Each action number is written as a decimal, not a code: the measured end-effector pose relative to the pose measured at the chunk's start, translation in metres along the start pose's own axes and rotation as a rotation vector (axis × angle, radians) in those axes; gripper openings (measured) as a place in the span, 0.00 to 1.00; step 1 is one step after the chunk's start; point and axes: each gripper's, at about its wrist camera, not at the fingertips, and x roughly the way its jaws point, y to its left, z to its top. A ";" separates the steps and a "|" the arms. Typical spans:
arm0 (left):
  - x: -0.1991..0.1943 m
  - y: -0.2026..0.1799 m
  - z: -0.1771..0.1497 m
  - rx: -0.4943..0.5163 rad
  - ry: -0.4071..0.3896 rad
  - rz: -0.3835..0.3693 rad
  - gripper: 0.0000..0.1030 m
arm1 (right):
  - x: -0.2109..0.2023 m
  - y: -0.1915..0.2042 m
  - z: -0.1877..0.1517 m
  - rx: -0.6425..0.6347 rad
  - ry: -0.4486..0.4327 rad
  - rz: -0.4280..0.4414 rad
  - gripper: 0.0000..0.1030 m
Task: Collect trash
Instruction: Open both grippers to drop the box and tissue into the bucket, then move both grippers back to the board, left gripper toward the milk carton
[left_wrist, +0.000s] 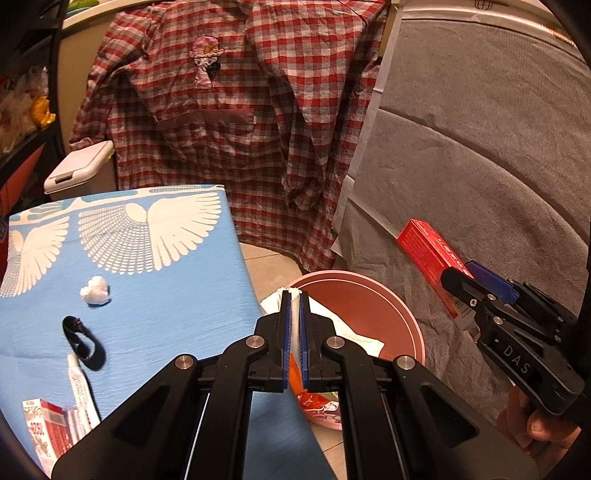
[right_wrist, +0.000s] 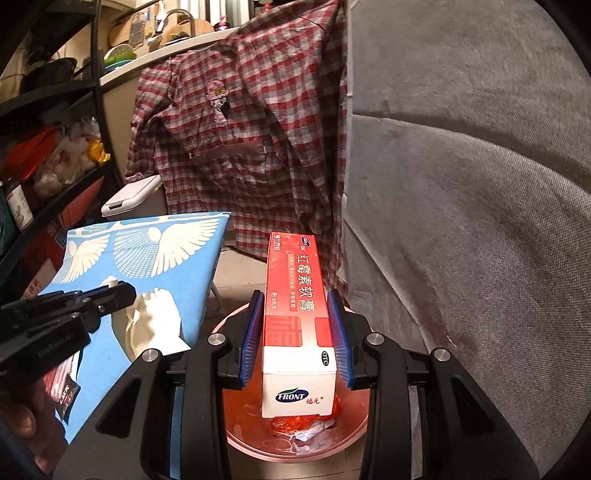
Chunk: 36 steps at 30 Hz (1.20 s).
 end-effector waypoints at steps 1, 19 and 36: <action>0.002 -0.002 0.001 -0.002 0.002 -0.003 0.04 | 0.000 -0.001 0.000 0.002 0.000 -0.002 0.35; 0.014 -0.029 0.002 0.029 0.014 0.022 0.33 | 0.009 -0.012 0.000 0.035 0.033 -0.037 0.46; -0.050 0.026 0.012 -0.020 -0.073 0.061 0.29 | -0.013 0.023 -0.005 -0.042 -0.068 0.043 0.46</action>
